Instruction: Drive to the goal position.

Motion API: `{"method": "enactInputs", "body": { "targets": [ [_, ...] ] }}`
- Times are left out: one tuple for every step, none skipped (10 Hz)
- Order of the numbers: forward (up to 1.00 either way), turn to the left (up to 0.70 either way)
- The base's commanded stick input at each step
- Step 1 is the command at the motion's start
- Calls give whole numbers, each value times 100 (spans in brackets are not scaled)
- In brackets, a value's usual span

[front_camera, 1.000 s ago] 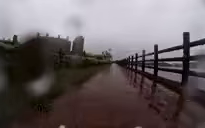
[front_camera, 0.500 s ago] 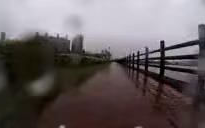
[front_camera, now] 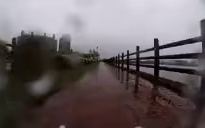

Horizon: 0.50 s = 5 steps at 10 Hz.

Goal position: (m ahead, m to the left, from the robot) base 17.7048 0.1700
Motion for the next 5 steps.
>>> {"method": "enactInputs", "body": {
  "targets": [
    [100, -22],
    [100, -27],
    [100, -6],
    [100, -15],
    [100, -26]
  ]
}}
